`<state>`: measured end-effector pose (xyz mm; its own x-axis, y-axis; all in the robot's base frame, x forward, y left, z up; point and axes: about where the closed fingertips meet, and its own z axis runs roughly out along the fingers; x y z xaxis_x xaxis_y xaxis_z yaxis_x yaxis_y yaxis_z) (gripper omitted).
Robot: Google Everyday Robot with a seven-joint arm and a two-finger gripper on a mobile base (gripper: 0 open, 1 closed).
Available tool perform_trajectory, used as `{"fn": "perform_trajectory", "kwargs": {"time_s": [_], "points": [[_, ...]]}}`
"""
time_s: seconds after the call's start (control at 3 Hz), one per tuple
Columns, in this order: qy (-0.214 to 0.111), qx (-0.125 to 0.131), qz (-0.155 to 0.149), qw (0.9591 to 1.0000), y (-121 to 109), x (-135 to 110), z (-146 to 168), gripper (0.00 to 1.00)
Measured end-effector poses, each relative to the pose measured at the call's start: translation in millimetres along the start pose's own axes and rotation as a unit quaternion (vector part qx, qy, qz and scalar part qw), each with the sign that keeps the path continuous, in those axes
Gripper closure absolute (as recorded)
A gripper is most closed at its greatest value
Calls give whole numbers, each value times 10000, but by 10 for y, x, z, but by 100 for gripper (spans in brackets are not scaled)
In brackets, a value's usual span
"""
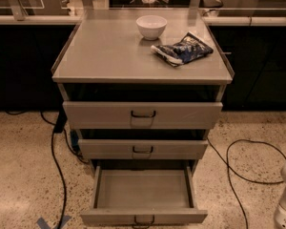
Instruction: Close bottom drawer
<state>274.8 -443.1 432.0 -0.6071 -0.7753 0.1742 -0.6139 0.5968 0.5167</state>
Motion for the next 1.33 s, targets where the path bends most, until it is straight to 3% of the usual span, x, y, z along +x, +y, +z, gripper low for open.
{"fn": "perform_trajectory", "kwargs": {"time_s": [1.0, 1.33], "points": [[-406, -188, -84, 9990, -24, -29, 675, 0], [-411, -188, -92, 9989, -31, -32, 679, 0]]}}
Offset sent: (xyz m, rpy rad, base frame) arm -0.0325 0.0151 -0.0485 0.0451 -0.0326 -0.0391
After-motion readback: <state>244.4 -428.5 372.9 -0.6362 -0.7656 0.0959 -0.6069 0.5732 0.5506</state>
